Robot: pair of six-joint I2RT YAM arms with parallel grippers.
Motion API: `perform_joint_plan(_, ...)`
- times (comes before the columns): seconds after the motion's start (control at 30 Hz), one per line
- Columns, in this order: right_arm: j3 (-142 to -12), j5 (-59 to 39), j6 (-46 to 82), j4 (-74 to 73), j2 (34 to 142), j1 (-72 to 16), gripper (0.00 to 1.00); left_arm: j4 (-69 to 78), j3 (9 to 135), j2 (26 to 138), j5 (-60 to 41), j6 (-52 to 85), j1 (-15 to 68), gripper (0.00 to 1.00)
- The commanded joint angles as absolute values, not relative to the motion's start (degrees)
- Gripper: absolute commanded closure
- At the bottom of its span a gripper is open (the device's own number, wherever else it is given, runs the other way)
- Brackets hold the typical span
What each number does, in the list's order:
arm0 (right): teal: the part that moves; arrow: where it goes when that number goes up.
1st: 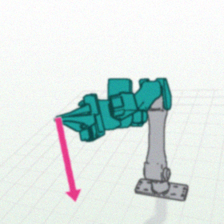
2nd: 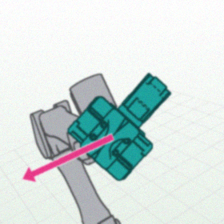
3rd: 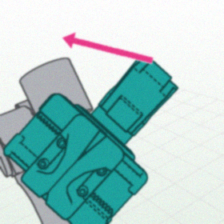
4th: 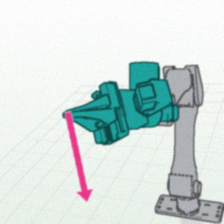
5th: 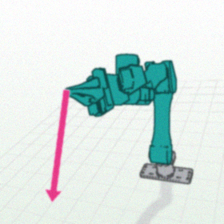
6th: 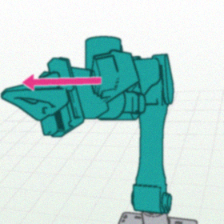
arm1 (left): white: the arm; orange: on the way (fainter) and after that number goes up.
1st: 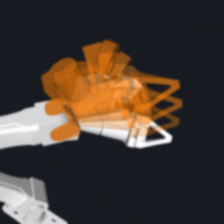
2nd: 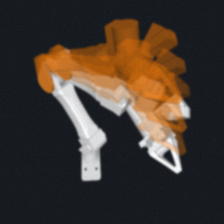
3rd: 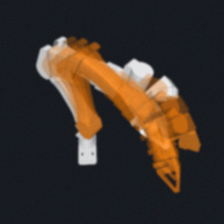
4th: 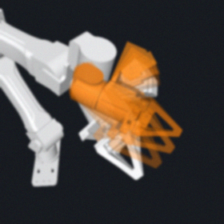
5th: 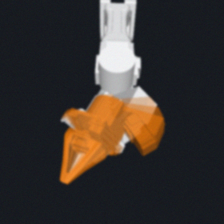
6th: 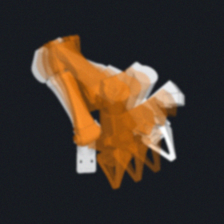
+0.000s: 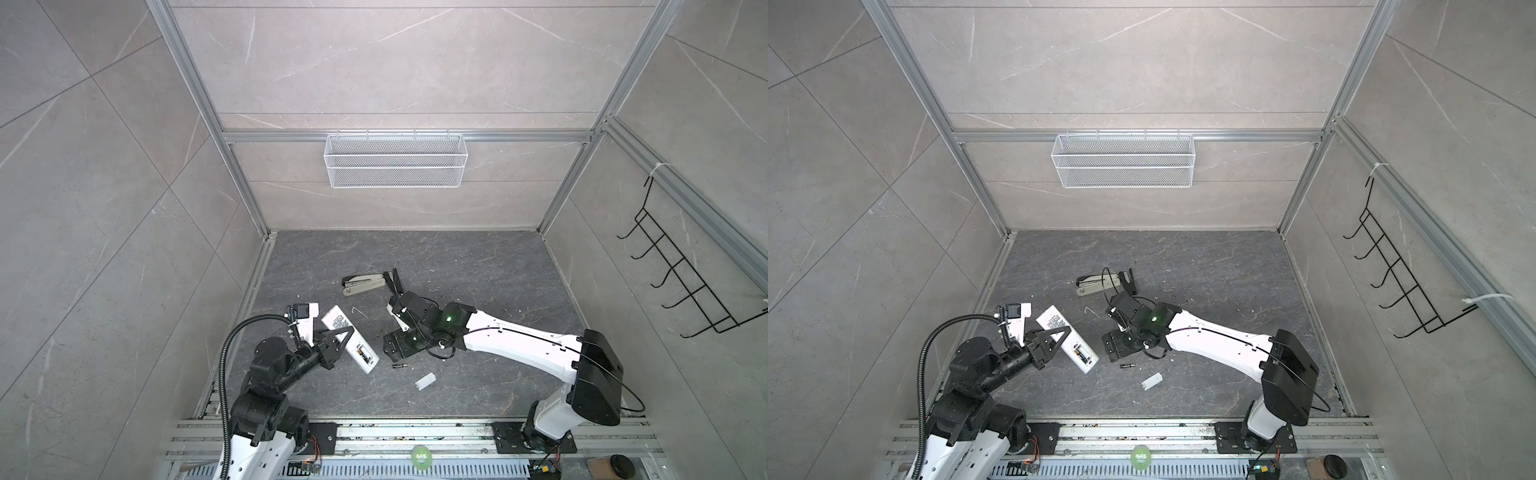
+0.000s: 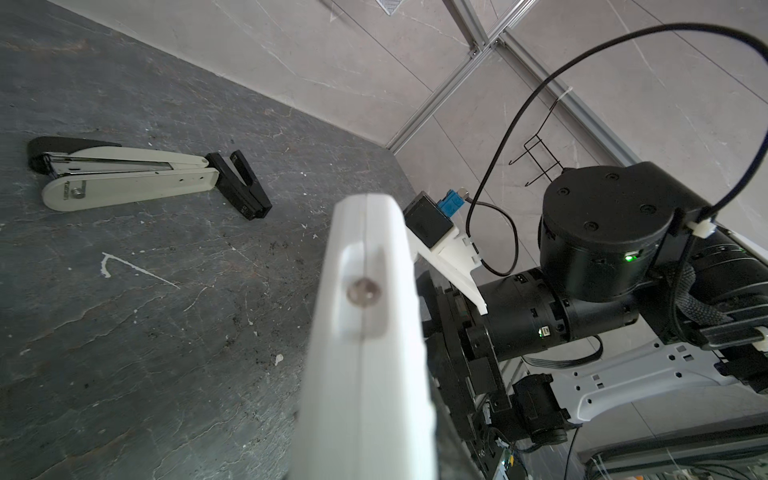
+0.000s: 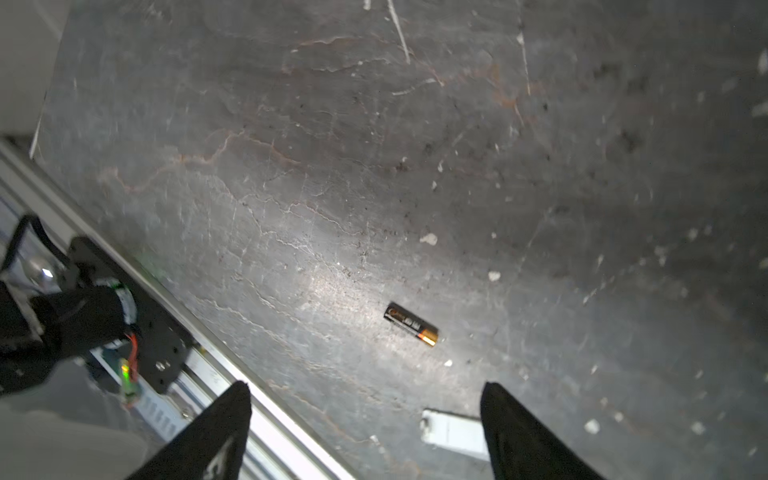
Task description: Load the batteries into the remote control
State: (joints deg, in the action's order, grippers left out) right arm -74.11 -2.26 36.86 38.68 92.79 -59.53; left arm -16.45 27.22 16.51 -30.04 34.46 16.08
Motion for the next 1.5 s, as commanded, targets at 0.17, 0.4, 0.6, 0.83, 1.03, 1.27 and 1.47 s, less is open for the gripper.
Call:
perform_joint_plan(0.17,-77.15,-3.6,77.98,46.34,99.64,-62.44,0.22,-17.08,30.26,9.39,-27.41,31.99,15.81,1.0)
perform_joint_plan(0.4,-71.89,-2.16,90.33,40.9,100.89,-62.85,0.32,-17.58,30.32,7.14,-26.8,31.73,15.79,1.0)
perform_joint_plan(0.6,-73.2,-1.67,92.67,41.53,103.92,-62.21,0.42,-16.27,29.11,6.07,-26.81,32.43,15.83,1.0)
perform_joint_plan(0.83,-72.6,-2.78,92.64,39.96,106.56,-60.15,0.48,-15.88,28.65,5.8,-26.74,32.56,15.83,1.0)
perform_joint_plan(1.03,-73.07,-2.86,92.22,38.98,107.57,-59.25,0.48,-15.58,28.42,5.75,-26.77,32.67,15.93,1.0)
perform_joint_plan(1.27,-75.64,-3.94,91.06,40.27,110.07,-59.02,0.5,-15.47,28.37,5.54,-26.63,32.65,16.07,1.0)
perform_joint_plan(1.47,-76.55,-3.92,90.46,40.6,111.17,-58.57,0.53,-15.56,28.36,5.28,-26.48,32.7,16.16,1.0)
